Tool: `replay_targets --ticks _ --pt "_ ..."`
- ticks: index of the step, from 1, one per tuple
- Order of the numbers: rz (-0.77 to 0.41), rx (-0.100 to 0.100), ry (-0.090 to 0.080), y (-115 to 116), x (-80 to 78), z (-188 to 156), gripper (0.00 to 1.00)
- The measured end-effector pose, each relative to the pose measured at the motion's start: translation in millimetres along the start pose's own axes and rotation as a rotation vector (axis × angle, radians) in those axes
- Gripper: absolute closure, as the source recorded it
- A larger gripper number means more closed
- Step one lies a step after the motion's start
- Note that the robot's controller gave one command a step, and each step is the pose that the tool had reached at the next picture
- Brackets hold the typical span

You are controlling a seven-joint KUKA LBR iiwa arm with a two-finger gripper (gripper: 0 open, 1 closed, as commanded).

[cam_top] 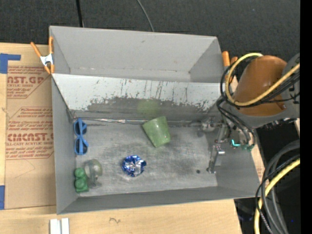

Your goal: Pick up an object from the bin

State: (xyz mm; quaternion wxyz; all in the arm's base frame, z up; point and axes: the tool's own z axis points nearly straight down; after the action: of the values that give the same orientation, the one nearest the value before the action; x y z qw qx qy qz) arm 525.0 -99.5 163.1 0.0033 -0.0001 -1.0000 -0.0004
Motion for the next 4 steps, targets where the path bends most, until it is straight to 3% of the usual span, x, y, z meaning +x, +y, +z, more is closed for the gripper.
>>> replay_targets --ticks 1,2,3,4 --pt "-0.385 0.005 -0.021 -0.6 31.9 89.9 0.00" --pt "-0.287 0.004 -0.017 33.3 22.9 -58.2 0.00" --pt "-0.212 -0.003 -0.005 84.1 -18.7 12.1 0.00" --pt "-0.577 0.001 -0.012 152.9 12.6 92.9 0.00"
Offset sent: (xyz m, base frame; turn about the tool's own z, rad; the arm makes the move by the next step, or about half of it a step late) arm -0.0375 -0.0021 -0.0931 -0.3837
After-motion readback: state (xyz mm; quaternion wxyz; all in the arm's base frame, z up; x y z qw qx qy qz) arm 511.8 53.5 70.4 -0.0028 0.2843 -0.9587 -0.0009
